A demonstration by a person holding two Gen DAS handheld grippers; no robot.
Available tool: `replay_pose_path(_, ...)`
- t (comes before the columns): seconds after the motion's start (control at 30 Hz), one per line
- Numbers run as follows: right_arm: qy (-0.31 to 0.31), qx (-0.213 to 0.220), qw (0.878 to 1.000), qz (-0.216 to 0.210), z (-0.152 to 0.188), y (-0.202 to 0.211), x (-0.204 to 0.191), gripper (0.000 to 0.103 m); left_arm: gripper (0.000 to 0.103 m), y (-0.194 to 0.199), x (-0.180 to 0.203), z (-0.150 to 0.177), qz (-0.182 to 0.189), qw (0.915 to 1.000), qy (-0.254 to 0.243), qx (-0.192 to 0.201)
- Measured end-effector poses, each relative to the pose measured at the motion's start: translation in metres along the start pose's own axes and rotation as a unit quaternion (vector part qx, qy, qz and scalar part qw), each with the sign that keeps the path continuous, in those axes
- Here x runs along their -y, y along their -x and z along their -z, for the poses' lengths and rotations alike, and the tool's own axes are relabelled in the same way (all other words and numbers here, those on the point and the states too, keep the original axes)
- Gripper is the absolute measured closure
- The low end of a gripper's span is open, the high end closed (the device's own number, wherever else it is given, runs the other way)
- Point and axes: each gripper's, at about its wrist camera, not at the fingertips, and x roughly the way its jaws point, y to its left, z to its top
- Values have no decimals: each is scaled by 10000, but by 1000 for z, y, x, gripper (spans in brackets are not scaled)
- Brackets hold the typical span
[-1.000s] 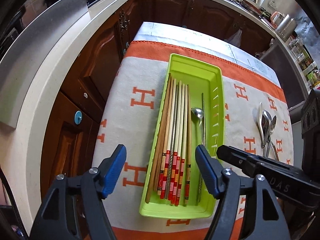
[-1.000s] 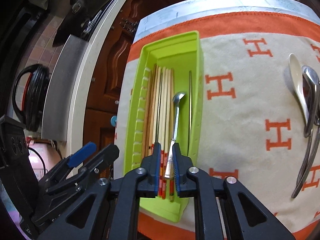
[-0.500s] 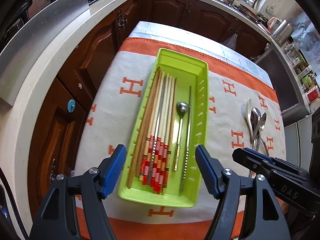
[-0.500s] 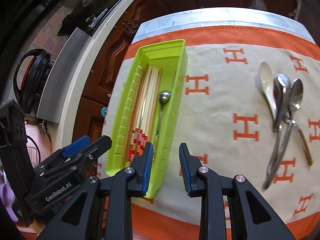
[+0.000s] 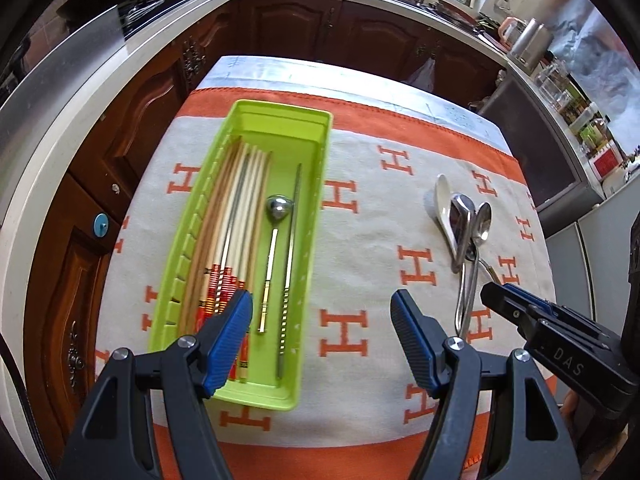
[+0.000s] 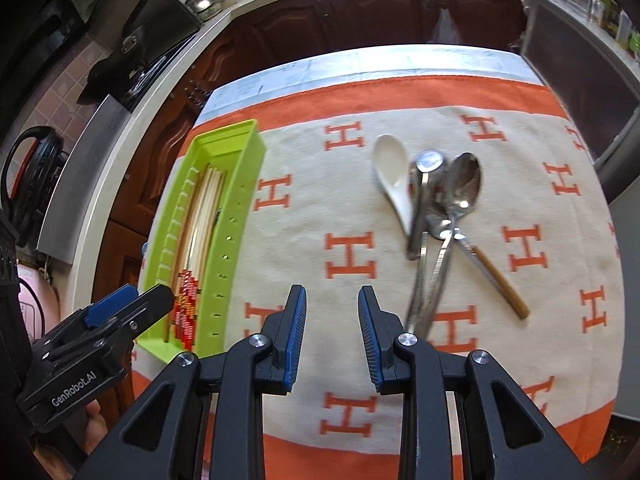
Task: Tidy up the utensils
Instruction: 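Move the left tool to the spoons and grasp a large metal spoon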
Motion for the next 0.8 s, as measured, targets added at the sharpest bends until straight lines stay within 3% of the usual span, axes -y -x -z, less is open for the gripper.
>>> replay_pose_path(0.17, -117, 215, 9995, 221, -1, 8, 24, 67, 33, -8, 24, 3, 144, 9998, -84, -78)
replay_pose_path(0.8, -806, 507, 9936, 612, -2, 17, 126, 67, 34, -53, 90, -16, 346, 9972, -579, -319)
